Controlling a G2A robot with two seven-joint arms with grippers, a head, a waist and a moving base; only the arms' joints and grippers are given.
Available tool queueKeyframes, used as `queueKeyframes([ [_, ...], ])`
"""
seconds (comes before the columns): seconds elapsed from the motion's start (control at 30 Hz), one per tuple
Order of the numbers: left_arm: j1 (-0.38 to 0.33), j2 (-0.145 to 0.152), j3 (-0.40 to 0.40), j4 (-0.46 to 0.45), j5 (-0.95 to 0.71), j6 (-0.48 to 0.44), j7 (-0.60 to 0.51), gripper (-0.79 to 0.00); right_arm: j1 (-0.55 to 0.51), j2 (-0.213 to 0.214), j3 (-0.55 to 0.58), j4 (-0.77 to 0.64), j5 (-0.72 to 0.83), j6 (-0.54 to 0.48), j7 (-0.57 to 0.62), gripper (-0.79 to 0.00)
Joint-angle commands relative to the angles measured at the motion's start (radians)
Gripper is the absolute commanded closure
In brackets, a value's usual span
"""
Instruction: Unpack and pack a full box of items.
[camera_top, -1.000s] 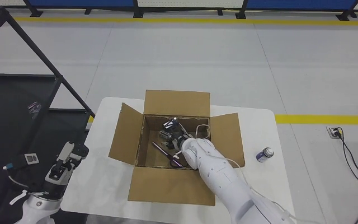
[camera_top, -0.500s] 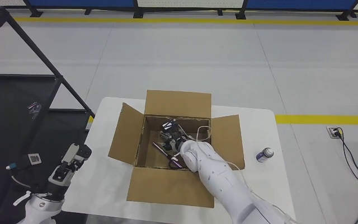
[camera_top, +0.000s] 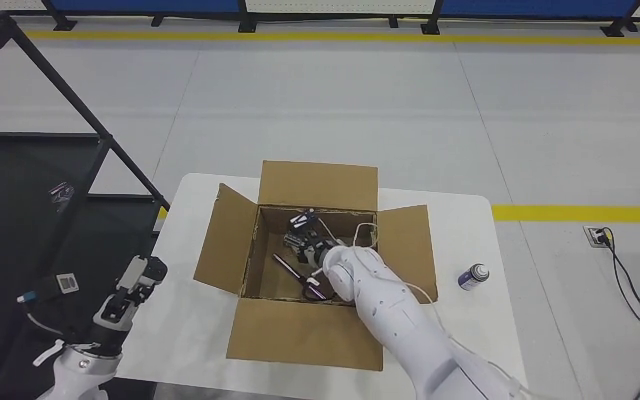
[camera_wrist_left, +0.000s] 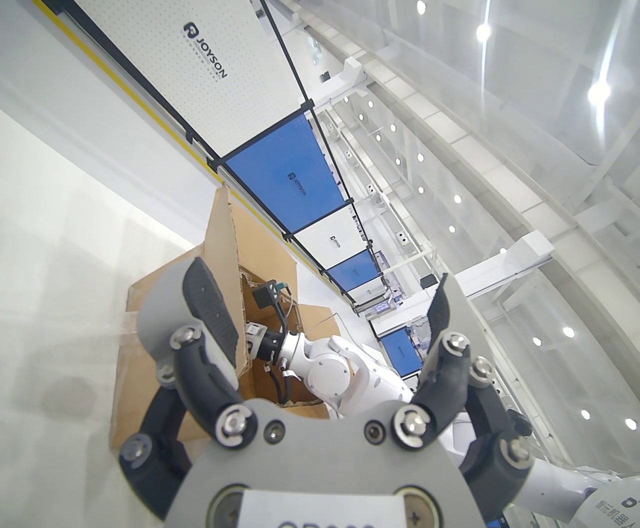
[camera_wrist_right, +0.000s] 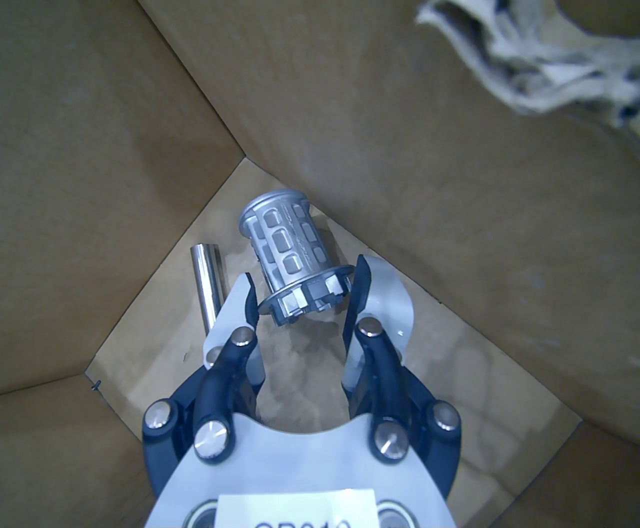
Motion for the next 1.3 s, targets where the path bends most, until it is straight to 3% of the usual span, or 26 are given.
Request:
queueKeyframes([
  [0.0, -0.001, 0.0, 0.001, 0.002, 0.002, -0.001, 0.005, -0.785, 0.003, 0.0, 0.0, 0.0, -0.003, -0.005, 0.005, -0.203],
  [0.17, -0.007, 0.001, 0.002, 0.007, 0.011, 0.002, 0.021, -0.785, 0.004, 0.002, -0.009, -0.009, -0.032, -0.036, -0.013, -0.071],
  [0.27, -0.011, 0.002, 0.007, 0.007, 0.016, 0.006, 0.026, -0.785, 0.005, 0.006, -0.014, -0.014, -0.053, -0.069, -0.015, -0.046],
  [0.53, -0.026, 0.003, 0.034, 0.003, 0.045, 0.013, 0.035, -0.785, -0.008, 0.029, -0.028, -0.064, -0.13, -0.111, -0.035, -0.04],
  [0.73, -0.031, 0.005, 0.044, 0.004, 0.055, 0.018, 0.039, -0.785, -0.031, 0.058, -0.043, -0.161, -0.234, -0.07, -0.006, -0.058],
  [0.8, -0.032, 0.005, 0.044, 0.004, 0.059, 0.018, 0.039, -0.785, -0.044, 0.071, -0.045, -0.218, -0.273, -0.055, 0.026, -0.068],
  [0.9, -0.033, 0.006, 0.045, 0.004, 0.06, 0.018, 0.038, -0.785, -0.08, 0.093, -0.037, -0.328, -0.323, -0.013, 0.089, 0.0],
  [1.0, -0.033, 0.007, 0.045, 0.004, 0.059, 0.018, 0.038, -0.785, -0.131, 0.12, -0.02, -0.467, -0.38, 0.009, 0.176, 0.0],
  [1.27, -0.033, 0.01, 0.041, 0.006, 0.053, 0.018, 0.037, -0.785, -0.296, 0.202, 0.072, -0.888, -0.551, -0.055, 0.468, 0.0],
])
